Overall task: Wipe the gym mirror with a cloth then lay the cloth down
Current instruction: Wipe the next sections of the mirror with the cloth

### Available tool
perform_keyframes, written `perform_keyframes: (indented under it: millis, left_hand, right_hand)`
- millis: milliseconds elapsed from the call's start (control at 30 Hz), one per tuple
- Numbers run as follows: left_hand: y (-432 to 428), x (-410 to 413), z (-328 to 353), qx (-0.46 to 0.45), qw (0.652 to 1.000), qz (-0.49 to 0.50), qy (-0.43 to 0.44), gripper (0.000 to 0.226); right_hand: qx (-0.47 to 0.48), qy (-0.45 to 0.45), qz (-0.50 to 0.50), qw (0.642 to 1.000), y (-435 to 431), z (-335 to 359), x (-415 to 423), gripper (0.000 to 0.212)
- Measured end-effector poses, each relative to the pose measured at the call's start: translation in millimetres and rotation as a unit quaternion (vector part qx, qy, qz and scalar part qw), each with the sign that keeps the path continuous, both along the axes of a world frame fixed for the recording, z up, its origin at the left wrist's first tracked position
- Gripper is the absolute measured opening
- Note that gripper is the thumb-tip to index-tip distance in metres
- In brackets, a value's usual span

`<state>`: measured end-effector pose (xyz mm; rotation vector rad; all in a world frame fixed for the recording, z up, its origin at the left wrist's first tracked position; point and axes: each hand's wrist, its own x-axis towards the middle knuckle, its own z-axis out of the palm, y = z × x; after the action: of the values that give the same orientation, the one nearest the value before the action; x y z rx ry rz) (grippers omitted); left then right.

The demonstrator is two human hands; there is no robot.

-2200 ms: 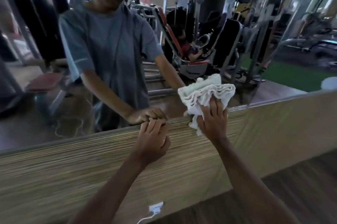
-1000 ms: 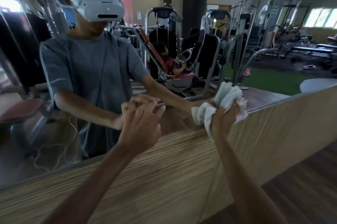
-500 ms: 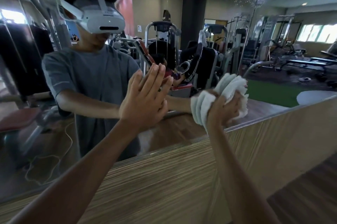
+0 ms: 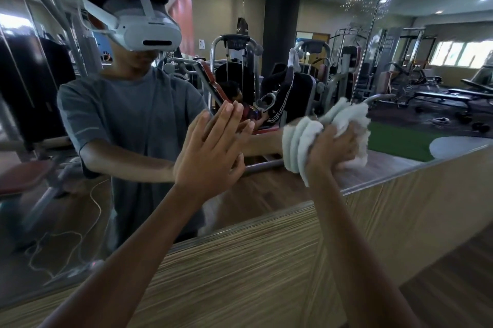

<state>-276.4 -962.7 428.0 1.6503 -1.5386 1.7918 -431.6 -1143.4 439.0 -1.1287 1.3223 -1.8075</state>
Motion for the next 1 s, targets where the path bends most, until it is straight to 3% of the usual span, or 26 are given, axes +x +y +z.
perform_keyframes:
  millis: [100,200,267,333,400,500,533,600,700,767,800,867,933,1000]
  left_hand:
    - [1,-1,-1,0.007,1.0,0.001,0.002,0.058]
    - [1,-2,-1,0.011,1.0,0.005,0.003,0.057]
    - [1,-3,1,0.01,1.0,0.009,-0.001,0.057]
    - [1,-2,0,0.012,1.0,0.009,-0.002,0.057]
    - [1,-2,-2,0.011,1.0,0.014,-0.008,0.057]
    - [0,-2,0,-0.002,1.0,0.006,-0.013,0.057]
    - [0,-2,0,-0.004,1.0,0.001,-0.013,0.057]
    - [1,-1,0,-0.004,1.0,-0.001,-0.017,0.057]
    - [0,-1,-1,-0.005,1.0,-0.007,-0.013,0.058]
    - [0,-2,0,0.003,1.0,-0.003,-0.008,0.059]
    - [1,-2,1,0.005,1.0,0.0,-0.006,0.059]
    - [2,-2,3,0.005,1.0,0.006,-0.005,0.058]
    - [3,-2,2,-0.005,1.0,0.003,-0.005,0.057]
    - [2,-3,1,-0.007,1.0,0.003,0.004,0.057]
  right_hand:
    - [-0.137,0.093,-0.009,0.986,28,-3,21,0.06]
    - [-0.307,0.285,0.02,0.908,34,-75,13,0.059]
    - [-0.326,0.376,0.041,0.866,19,-120,-5,0.058]
    - [-0.234,0.336,0.058,0.91,9,-133,-21,0.06]
    - [-0.106,0.186,0.077,0.974,-7,-105,-25,0.065]
    - [0.005,-0.029,0.095,0.995,-23,-17,-12,0.082]
    - [0.001,-0.032,0.081,0.996,-19,1,-3,0.077]
    - [-0.096,0.079,-0.009,0.992,9,8,17,0.059]
    - [-0.289,0.27,-0.021,0.918,32,-41,13,0.059]
    - [-0.326,0.371,-0.004,0.869,16,-90,-5,0.056]
    - [-0.31,0.385,0.017,0.869,9,-103,-17,0.057]
    - [-0.232,0.346,0.055,0.908,0,-102,-32,0.065]
    - [-0.156,0.236,0.062,0.957,-2,-67,-31,0.073]
    - [-0.117,0.135,0.033,0.983,-8,-19,-20,0.071]
